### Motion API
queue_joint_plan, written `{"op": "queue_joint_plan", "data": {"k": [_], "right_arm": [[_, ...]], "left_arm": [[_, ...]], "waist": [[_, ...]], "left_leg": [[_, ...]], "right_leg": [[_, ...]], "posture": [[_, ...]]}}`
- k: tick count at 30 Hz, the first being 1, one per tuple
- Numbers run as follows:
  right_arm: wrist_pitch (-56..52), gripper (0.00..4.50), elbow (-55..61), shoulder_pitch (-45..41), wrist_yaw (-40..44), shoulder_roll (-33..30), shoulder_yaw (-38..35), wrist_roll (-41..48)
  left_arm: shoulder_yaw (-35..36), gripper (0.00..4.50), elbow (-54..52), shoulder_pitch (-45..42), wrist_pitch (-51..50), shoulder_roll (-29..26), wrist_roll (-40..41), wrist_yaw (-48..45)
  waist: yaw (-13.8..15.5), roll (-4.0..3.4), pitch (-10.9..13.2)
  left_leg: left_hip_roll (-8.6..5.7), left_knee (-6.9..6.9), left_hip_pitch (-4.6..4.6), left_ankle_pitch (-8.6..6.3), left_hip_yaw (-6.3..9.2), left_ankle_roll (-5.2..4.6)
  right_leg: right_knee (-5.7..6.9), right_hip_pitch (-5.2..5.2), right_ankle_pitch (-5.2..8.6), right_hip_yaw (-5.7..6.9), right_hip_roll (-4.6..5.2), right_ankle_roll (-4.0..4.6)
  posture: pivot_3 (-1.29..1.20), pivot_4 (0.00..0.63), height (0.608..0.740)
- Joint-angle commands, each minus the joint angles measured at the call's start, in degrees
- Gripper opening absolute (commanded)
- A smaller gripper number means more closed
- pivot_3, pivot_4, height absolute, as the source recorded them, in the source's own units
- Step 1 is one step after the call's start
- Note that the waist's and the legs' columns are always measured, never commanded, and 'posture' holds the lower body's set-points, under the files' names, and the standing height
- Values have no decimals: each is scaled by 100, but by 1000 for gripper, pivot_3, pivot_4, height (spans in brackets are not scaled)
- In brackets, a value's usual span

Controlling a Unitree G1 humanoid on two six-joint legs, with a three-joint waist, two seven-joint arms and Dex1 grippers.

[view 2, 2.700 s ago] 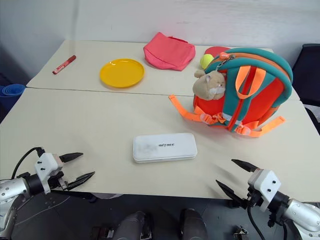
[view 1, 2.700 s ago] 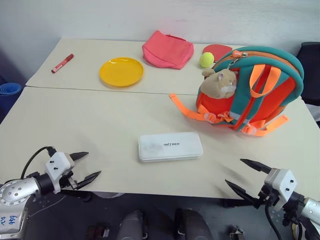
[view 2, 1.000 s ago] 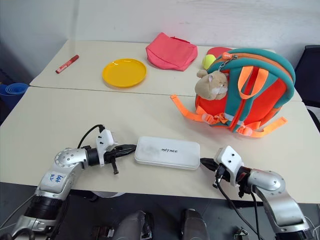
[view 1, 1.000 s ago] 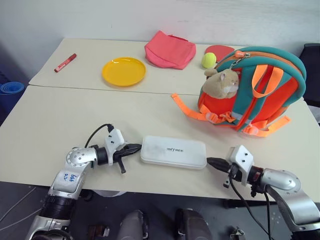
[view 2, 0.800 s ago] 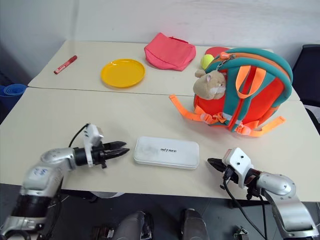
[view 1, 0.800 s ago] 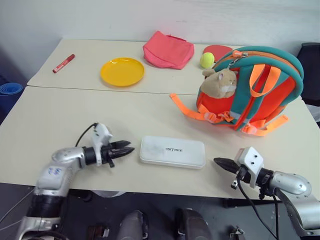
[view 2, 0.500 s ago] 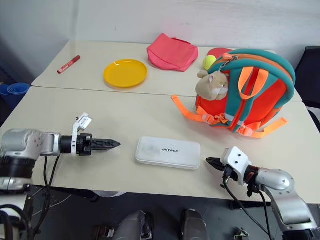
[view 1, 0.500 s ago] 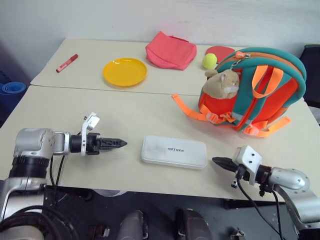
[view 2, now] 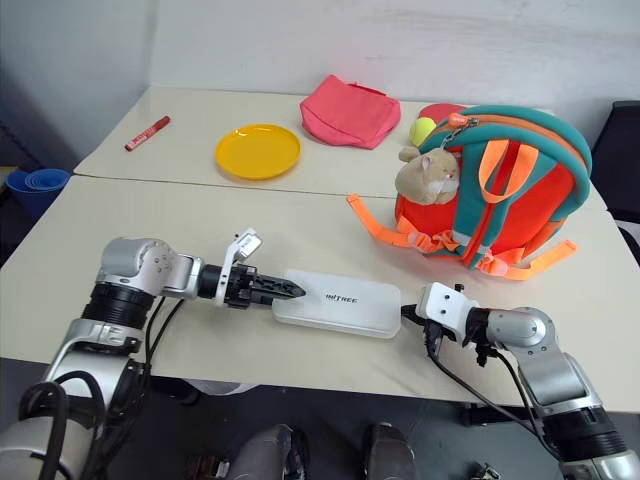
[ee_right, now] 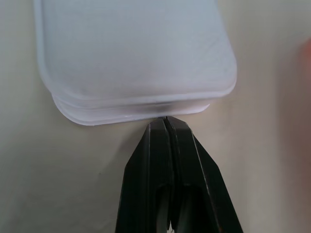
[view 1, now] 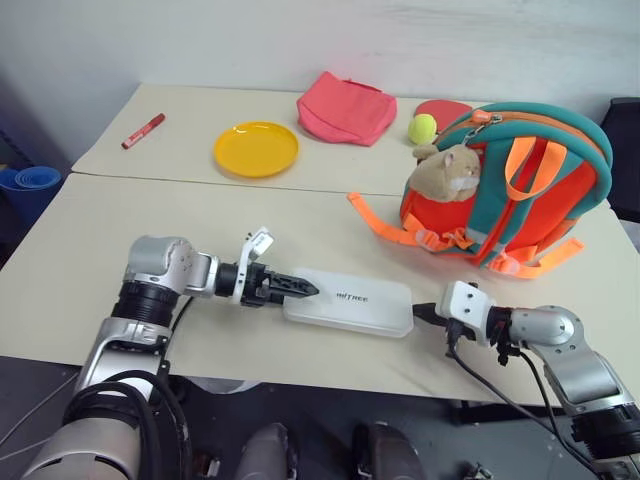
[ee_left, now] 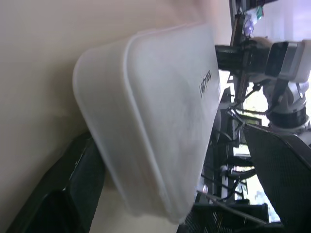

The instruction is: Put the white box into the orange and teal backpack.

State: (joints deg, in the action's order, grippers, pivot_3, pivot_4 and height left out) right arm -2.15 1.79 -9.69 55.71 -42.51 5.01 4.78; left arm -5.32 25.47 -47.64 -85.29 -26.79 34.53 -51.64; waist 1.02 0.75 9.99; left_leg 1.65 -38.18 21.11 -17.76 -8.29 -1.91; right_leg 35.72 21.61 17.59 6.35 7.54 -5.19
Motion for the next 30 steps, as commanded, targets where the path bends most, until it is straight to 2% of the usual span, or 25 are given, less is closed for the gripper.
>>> {"op": "queue_joint_plan", "data": {"k": [1,4,10,12,15,18,20,22,26,30], "right_arm": [[87,0,-70,-18,50,138,236,-65],[167,0,-122,-56,20,243,256,-63],[-39,0,87,266,-91,216,-14,108],[-423,0,405,664,-224,217,-400,464],[-1230,0,1318,1529,-306,366,-1270,1745],[-1314,580,1920,2590,-278,389,-2324,2373],[-1214,1194,1894,2960,-399,456,-3076,2586],[-1153,1867,1689,3094,-412,375,-3661,2694],[-1100,3223,929,2490,-207,-82,-4262,2908],[-1293,4442,353,1155,36,-416,-3663,2980]], "left_arm": [[-104,4489,169,278,-384,355,-134,434],[91,4489,129,288,-557,470,-42,506],[72,2721,-214,326,-717,344,198,375],[98,2141,-369,381,-721,201,365,263],[355,1497,-747,546,-544,29,656,-13],[566,1318,-1346,856,117,-350,1010,-683],[648,1318,-2023,1225,888,-743,1193,-1504],[934,1318,-2254,1413,1661,-847,1227,-1873],[706,1318,-2171,1488,3063,-1138,645,-2397],[440,1318,-1996,1505,3742,-1201,287,-2611]], "waist": [[13,1,-3],[16,0,-4],[-3,2,-2],[25,5,1],[41,5,4],[4,-9,16],[-52,-11,24],[-111,-10,27],[-124,-15,28],[-139,-19,31]], "left_leg": [[1,0,-1,-6,3,4],[1,2,0,-14,5,16],[3,9,9,-4,4,-1],[3,11,16,-4,5,-1],[1,11,33,-12,29,11],[3,19,44,-19,28,24],[4,25,49,-18,16,26],[6,28,54,-16,4,27],[4,28,54,-13,-6,25],[5,45,57,-6,-13,12]], "right_leg": [[0,-2,0,1,2,0],[-1,0,0,1,3,0],[-10,6,0,4,-4,0],[-12,10,1,5,-3,0],[-23,12,1,1,-2,0],[-27,27,1,-5,-3,1],[-21,46,2,-15,-8,3],[-15,61,2,-24,-11,3],[-11,72,0,-36,-9,6],[-11,87,2,-40,-11,11]], "posture": [[0,150,740],[0,150,740],[0,150,740],[0,150,740],[0,150,740],[0,150,740],[0,150,740],[0,150,740],[0,150,740],[0,150,740]]}}
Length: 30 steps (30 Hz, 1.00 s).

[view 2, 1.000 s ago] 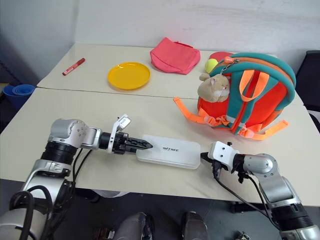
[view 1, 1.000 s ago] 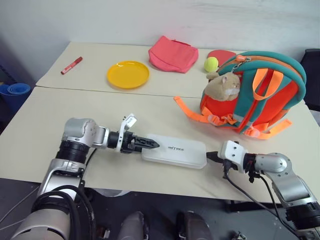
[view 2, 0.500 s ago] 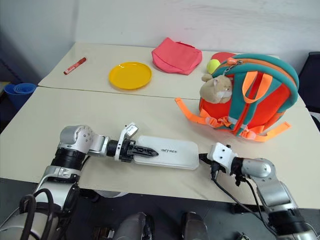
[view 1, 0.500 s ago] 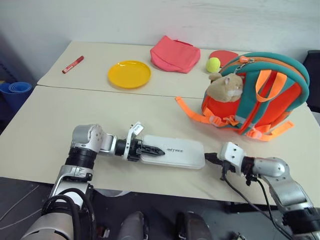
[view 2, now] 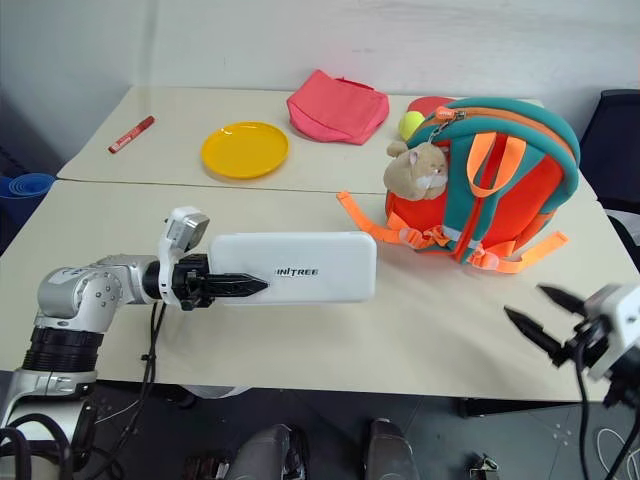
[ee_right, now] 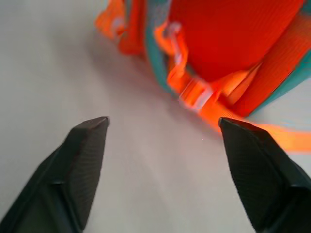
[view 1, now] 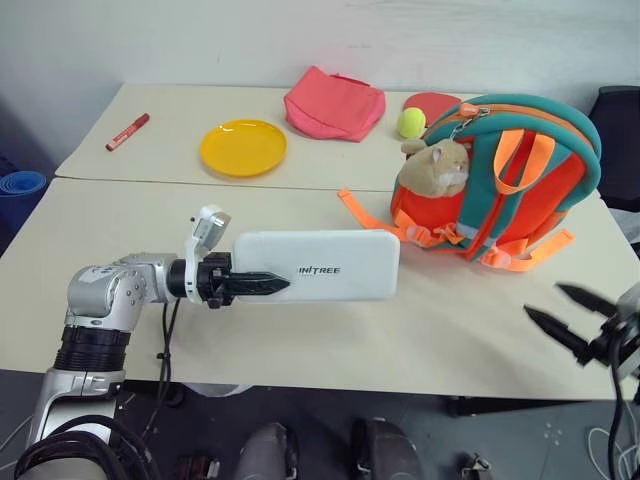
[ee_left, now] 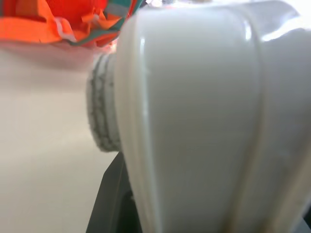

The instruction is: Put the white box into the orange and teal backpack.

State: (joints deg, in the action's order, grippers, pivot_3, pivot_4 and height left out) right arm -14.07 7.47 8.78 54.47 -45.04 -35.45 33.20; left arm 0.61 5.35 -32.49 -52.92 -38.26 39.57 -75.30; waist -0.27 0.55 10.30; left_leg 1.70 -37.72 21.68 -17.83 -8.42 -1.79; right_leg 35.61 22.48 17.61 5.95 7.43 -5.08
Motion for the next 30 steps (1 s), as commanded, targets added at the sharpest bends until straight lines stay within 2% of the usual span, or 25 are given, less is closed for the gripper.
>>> {"op": "queue_joint_plan", "data": {"k": [1,7,10,13,18,21,25,28,30], "right_arm": [[-144,4442,-398,-1119,136,-135,612,108],[-160,4442,-1514,-3153,269,232,1839,-269],[-236,3838,-1897,-3814,318,485,2092,-240],[-175,2828,-1949,-4060,438,707,2252,-205],[-401,1034,-1487,-3950,577,1034,2378,66],[-908,12,-732,-3690,616,1262,2624,432],[-2107,12,617,-3392,151,1487,2604,1628],[-2926,12,1446,-3049,-151,1297,2447,2575],[-3341,12,1857,-2824,-322,1069,2304,3184]], "left_arm": [[-207,1318,83,-13,650,-54,-314,-255],[-143,1318,68,77,840,31,-317,-124],[-181,1318,-114,298,815,-202,-290,-336],[178,1318,-75,430,809,-238,-59,-309],[1133,1318,182,210,254,-94,662,201],[1506,1318,496,-32,-384,-439,936,319],[1974,1318,1063,-442,-773,-748,1193,453],[2382,1318,1546,-764,-784,-823,1264,688],[2383,1318,1715,-801,-728,-916,1154,656]], "waist": [[-19,0,1],[-44,-3,4],[-44,-4,5],[-10,-4,5],[-9,0,7],[-18,1,7],[-126,0,8],[-131,2,8],[-138,4,9]], "left_leg": [[1,3,1,12,0,-18],[2,-22,57,26,4,-29],[-6,-36,78,33,-2,-43],[-6,-37,88,34,0,-46],[-3,-47,98,37,4,-49],[-3,-47,99,41,5,-47],[0,-37,108,46,8,-38],[-2,-40,120,46,9,-39],[-3,-40,125,46,11,-40]], "right_leg": [[0,2,0,0,-3,1],[18,48,1,13,-3,1],[29,65,-2,11,1,-4],[33,68,-4,15,1,-8],[36,76,-5,17,1,-10],[39,78,-7,16,0,-13],[57,95,-7,17,-4,-13],[56,103,-7,17,-4,-13],[49,103,-7,21,-3,-13]], "posture": [[0,150,740],[0,150,740],[0,150,740],[0,150,740],[0,150,740],[0,150,740],[0,150,740],[0,150,740],[0,150,740]]}}
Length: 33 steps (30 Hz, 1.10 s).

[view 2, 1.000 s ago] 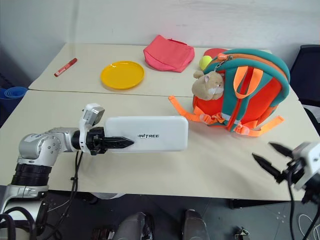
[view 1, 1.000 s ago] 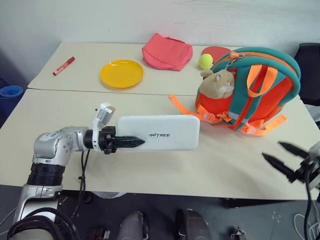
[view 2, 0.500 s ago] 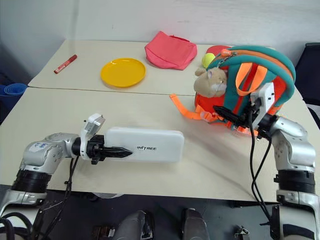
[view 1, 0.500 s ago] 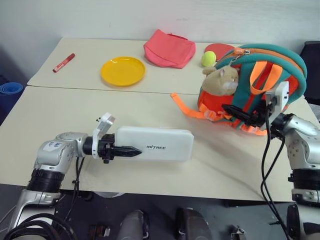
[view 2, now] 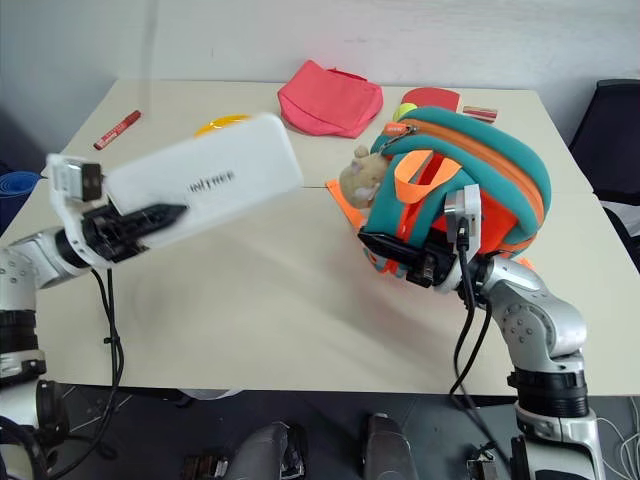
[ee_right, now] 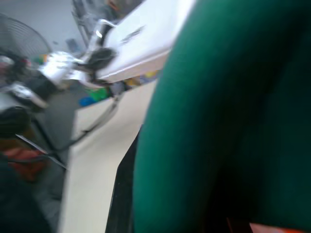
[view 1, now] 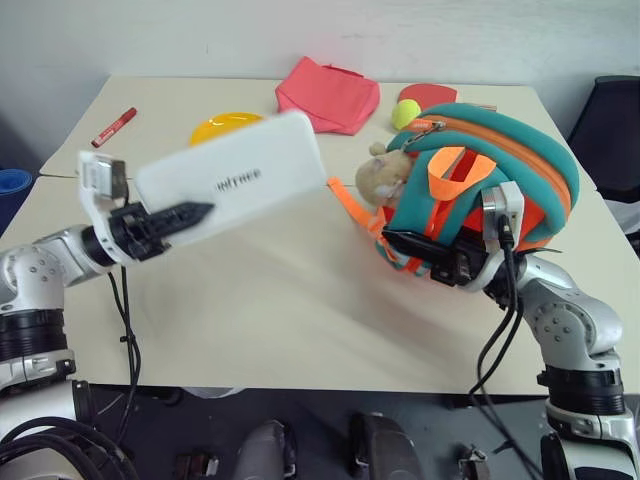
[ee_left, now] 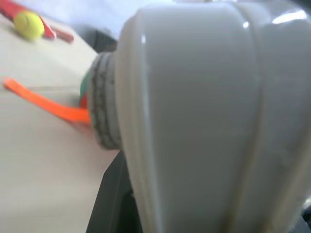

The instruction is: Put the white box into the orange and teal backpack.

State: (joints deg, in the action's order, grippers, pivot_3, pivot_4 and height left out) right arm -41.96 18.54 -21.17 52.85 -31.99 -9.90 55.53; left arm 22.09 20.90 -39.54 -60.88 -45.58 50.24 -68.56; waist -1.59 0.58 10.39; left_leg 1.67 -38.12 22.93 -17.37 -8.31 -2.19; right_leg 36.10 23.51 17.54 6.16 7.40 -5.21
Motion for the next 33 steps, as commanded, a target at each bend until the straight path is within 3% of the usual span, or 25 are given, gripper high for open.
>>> {"op": "queue_joint_plan", "data": {"k": [1,6,12,16,22,27,33], "right_arm": [[-762,12,933,292,-405,-359,-406,1535],[-1447,12,1462,1135,-965,-1400,-1063,3357],[-1597,12,1038,2028,-793,-2314,-2193,3375],[-1503,12,907,2202,-694,-2420,-2353,3024],[-1253,12,1082,2100,-767,-2147,-2011,2697],[-1227,12,1139,2291,-762,-2114,-2144,2691],[-1204,12,1172,2618,-708,-2089,-2194,2592]], "left_arm": [[165,1318,212,-83,102,-228,9,-79],[-91,1318,36,-65,135,-218,-19,-295],[-586,1318,-1121,-27,264,-18,92,-591],[-964,1318,-1549,-66,540,241,-45,-616],[-1342,1318,-1221,-252,1261,676,-635,-270],[-1503,1318,-1013,-492,1572,965,-814,-235],[-2155,1318,-315,-889,2826,1074,-2066,33]], "waist": [[2,2,1],[37,29,16],[160,65,31],[185,68,31],[212,68,31],[266,69,32],[333,71,32]], "left_leg": [[-1,1,1,-1,-1,-1],[-3,1,9,-2,4,-4],[-5,-9,13,-3,2,-10],[-8,-12,11,-1,1,-15],[-9,-15,11,3,1,-15],[-13,-19,13,5,1,-19],[-28,-25,15,9,6,-33]], "right_leg": [[-3,1,0,0,-1,0],[-11,1,-1,5,3,-2],[-20,-1,-6,2,3,-9],[-25,-1,-9,-2,6,-12],[-21,0,-9,1,2,-12],[-19,-1,-11,2,2,-15],[-20,-6,-15,7,4,-23]], "posture": [[0,150,740],[0,150,740],[0,150,740],[0,150,740],[0,150,740],[0,150,740],[0,150,740]]}}
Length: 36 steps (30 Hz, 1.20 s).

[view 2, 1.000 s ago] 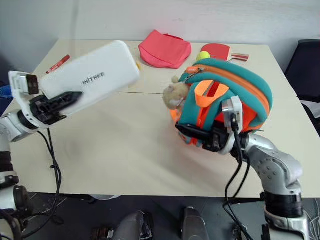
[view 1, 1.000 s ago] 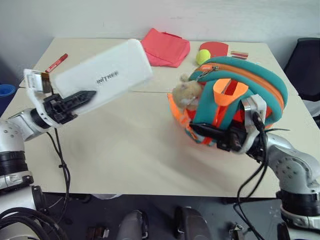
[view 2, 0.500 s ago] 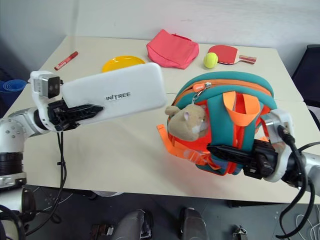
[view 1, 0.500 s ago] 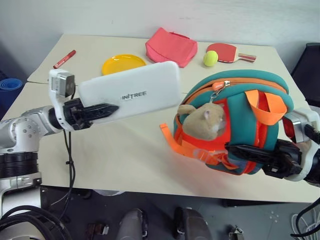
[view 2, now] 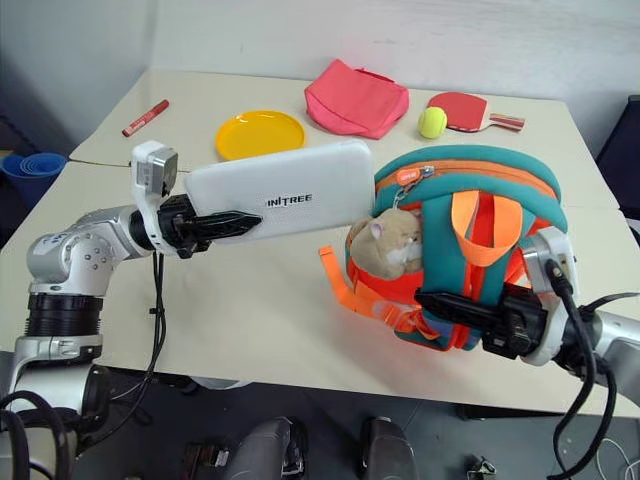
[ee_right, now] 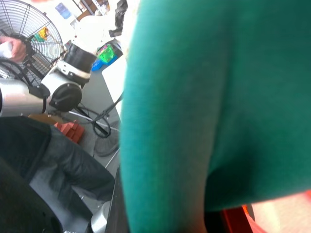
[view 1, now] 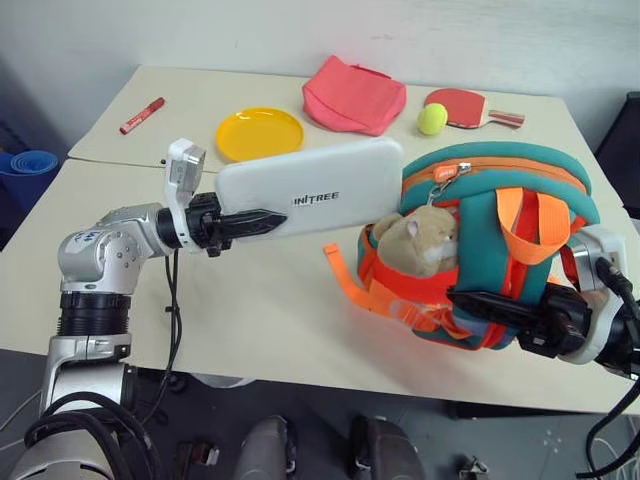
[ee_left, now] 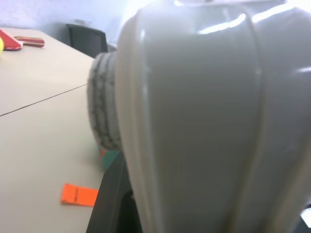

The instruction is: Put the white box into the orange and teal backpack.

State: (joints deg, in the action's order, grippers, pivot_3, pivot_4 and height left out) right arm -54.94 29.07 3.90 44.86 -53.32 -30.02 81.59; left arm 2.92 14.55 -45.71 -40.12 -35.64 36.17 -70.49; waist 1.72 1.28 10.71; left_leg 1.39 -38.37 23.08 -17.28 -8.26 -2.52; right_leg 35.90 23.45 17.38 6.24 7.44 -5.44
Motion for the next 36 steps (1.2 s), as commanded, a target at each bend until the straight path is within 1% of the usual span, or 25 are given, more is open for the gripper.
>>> {"op": "queue_joint_plan", "data": {"k": [1,4,7,10,13,16,20,23,24,26,28,30,32,34,36], "right_arm": [[100,12,120,174,129,37,-166,-76],[137,12,129,306,223,14,-126,-222],[192,12,112,332,282,-8,-84,-344],[228,12,104,273,278,7,-34,-416],[319,12,84,127,236,60,107,-565],[328,12,71,11,225,79,225,-607],[296,12,41,-101,273,43,304,-612],[290,12,28,-156,309,42,360,-668],[288,12,37,-189,306,44,398,-681],[285,12,57,-245,281,58,456,-698],[306,12,81,-299,234,91,526,-726],[328,12,98,-330,178,134,561,-735],[344,0,102,-278,124,207,534,-766],[349,0,124,-211,124,240,507,-839],[354,0,135,-171,58,295,452,-839]], "left_arm": [[-281,1318,432,-377,917,166,-765,269],[-423,1318,540,-615,1047,382,-912,263],[-859,1318,126,-655,1442,548,-1070,-267],[-1088,1318,-126,-661,1817,649,-1104,-772],[-1449,1318,59,-679,2694,704,-1538,-1200],[-1670,1318,471,-845,3321,907,-1922,-1229],[-1962,1318,626,-1365,3067,1541,-2146,-962],[-2138,1318,728,-1682,2504,2086,-2391,-429],[-2135,1318,760,-1761,2229,2331,-2362,-243],[-2110,1318,758,-1792,1910,2683,-2307,-8],[-2242,1318,696,-1594,1913,2988,-2450,272],[-2248,1318,569,-1399,1782,3173,-2450,479],[-2105,2035,372,-1209,1703,3114,-2382,563],[-1997,2599,208,-1058,1740,2930,-2285,395],[-1648,3188,367,-1049,1942,2673,-2187,375]], "waist": [[5,1,0],[-1,1,-1],[-3,1,-1],[-2,2,-1],[-22,1,-1],[-24,1,-1],[-5,1,-1],[1,1,-1],[-3,1,-1],[-17,1,-1],[-39,1,0],[-45,-1,-2],[-40,-1,-1],[-40,-1,-2],[-44,-2,-2]], "left_leg": [[-4,-1,1,2,1,-4],[-12,-4,4,-2,0,-19],[-17,-6,8,-5,1,-27],[-23,-9,11,-6,0,-31],[-23,-24,16,-9,-1,-36],[-20,-35,15,-10,0,-37],[-17,-53,22,-15,7,-45],[-23,-57,26,-22,8,-57],[-24,-59,29,-25,8,-61],[-25,-62,35,-28,6,-68],[-26,-66,37,-31,4,-72],[-25,-65,32,-31,1,-73],[-21,-65,29,-31,2,-71],[-14,-67,28,-30,4,-68],[-14,-68,27,-30,4,-66]], "right_leg": [[-1,0,-3,2,0,-4],[-4,-2,-8,-1,9,-12],[-1,-6,-12,2,8,-21],[0,-7,-16,6,9,-27],[-9,-6,-18,8,9,-31],[-10,-6,-18,7,11,-31],[-6,-8,-18,4,14,-31],[-9,-9,-19,3,17,-34],[-9,-11,-21,3,16,-38],[-6,-10,-31,6,13,-55],[-8,-9,-32,6,15,-57],[-17,-8,-33,4,16,-58],[-23,-7,-33,0,23,-58],[-23,-8,-33,-5,26,-57],[-21,-8,-33,-9,27,-57]], "posture": [[0,150,740],[0,150,740],[0,150,740],[0,150,740],[0,150,740],[0,150,740],[0,150,740],[0,150,740],[0,150,740],[0,150,740],[0,150,740],[0,150,740],[0,150,740],[0,150,740],[0,150,740]]}}
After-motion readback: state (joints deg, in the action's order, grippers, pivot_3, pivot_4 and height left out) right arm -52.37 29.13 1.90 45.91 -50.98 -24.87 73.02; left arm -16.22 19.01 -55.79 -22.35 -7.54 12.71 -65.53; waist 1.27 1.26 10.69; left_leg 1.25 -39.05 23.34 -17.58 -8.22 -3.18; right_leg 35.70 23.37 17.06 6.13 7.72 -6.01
